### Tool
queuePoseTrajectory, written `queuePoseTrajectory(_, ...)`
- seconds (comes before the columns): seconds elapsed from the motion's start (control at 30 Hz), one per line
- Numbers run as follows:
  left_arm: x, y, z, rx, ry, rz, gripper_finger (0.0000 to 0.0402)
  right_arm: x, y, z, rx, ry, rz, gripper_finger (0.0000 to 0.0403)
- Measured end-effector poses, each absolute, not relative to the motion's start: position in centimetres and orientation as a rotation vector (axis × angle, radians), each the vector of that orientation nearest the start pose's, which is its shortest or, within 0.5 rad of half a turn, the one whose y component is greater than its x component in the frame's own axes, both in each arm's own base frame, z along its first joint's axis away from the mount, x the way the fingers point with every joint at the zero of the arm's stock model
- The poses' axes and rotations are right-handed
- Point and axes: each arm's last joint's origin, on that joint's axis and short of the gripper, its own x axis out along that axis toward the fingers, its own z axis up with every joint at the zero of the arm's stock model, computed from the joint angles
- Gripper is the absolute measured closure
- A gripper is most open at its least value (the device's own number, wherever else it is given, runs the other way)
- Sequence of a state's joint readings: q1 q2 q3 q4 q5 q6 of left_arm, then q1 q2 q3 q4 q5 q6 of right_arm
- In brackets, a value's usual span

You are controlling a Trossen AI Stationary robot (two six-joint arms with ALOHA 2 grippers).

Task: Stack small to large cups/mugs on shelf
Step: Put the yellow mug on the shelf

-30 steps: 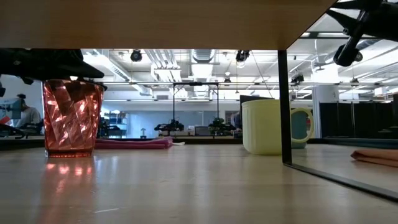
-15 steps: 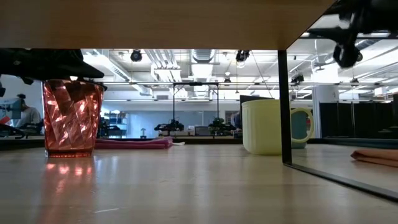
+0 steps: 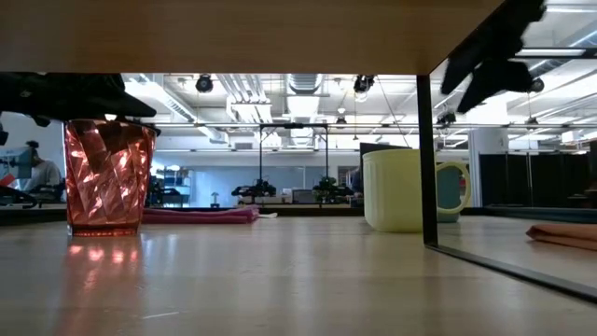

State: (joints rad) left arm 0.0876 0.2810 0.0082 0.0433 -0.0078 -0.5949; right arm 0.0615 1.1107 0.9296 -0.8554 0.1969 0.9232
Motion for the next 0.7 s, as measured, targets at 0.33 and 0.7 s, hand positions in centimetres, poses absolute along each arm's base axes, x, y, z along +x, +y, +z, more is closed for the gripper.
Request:
queuePoseTrajectory(0.33,11.2,1.0,14.6,-0.601,0.194,0.161,0.0251,28.3,-1.1,24.7,0.666,1.120,-0.613,0.0179)
queuePoseTrajectory(0.7,11.2,1.0,14.6,-0.601,0.194,0.160,0.0251,30.4,-1.7,20.3,0.634,1.301,-0.692,0.0179)
